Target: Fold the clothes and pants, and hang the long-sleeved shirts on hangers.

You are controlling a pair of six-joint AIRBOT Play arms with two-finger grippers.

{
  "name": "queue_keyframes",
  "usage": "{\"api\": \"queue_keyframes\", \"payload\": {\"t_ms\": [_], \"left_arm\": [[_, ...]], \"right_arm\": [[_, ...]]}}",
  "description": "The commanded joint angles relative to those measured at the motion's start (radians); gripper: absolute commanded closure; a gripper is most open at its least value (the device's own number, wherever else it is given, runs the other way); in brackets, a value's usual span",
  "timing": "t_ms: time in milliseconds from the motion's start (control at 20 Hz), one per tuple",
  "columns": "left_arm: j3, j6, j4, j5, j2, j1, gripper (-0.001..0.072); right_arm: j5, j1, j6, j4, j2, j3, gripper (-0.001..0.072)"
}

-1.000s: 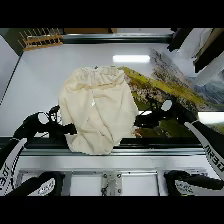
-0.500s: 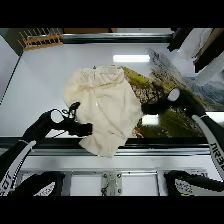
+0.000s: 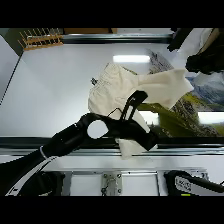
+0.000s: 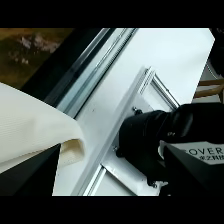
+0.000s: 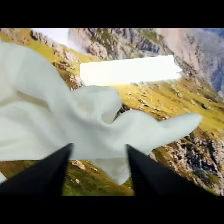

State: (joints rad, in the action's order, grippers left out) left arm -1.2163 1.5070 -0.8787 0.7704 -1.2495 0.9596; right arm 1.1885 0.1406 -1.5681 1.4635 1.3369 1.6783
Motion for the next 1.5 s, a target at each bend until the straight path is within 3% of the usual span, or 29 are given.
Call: {"api": "queue_keyframes", "payload": {"t_ms": [0, 150, 400, 550, 800, 1050, 1100, 1200, 1250, 1450], "left_arm": [[-0.167, -0.008, -0.087, 0.075, -0.100, -0.078, 0.0022], [-0.211, -0.008, -0.151, 0.174, -0.142, -0.319, 0.0022], [-0.211, 0.031, -0.170, 0.180, -0.271, -0.736, 0.0022], [-0.211, 0.043, -0.135, 0.183, -0.398, -0.886, 0.0022], [-0.212, 0.034, -0.087, 0.187, -0.564, -0.906, 0.0023], [-0.212, 0.033, -0.087, 0.132, -0.599, -0.838, 0.0024], [-0.212, 0.034, -0.086, 0.116, -0.599, -0.827, 0.0063], [-0.212, 0.036, -0.086, 0.109, -0.597, -0.820, 0.0548], [-0.212, 0.037, -0.088, 0.119, -0.591, -0.821, 0.0688], [-0.198, 0.040, -0.206, 0.201, -0.414, -0.924, 0.0688]], "right_arm": [[0.017, 0.016, 0.000, -0.003, -0.002, 0.042, 0.0100], [0.032, 0.016, 0.001, -0.008, -0.002, 0.041, 0.0100], [0.091, -0.013, 0.001, -0.011, -0.002, -0.014, 0.0100], [0.095, -0.064, 0.001, -0.013, -0.002, -0.078, 0.0100], [0.066, -0.163, 0.001, -0.011, -0.002, -0.182, 0.0100], [0.048, -0.183, 0.000, -0.012, 0.000, -0.195, 0.0100], [0.050, -0.183, 0.001, -0.012, 0.000, -0.195, 0.0100], [0.050, -0.183, 0.001, -0.012, -0.001, -0.195, 0.0100], [0.051, -0.182, 0.001, -0.008, -0.005, -0.195, 0.0100], [0.084, -0.164, 0.013, 0.041, -0.061, -0.203, 0.0100]]}}
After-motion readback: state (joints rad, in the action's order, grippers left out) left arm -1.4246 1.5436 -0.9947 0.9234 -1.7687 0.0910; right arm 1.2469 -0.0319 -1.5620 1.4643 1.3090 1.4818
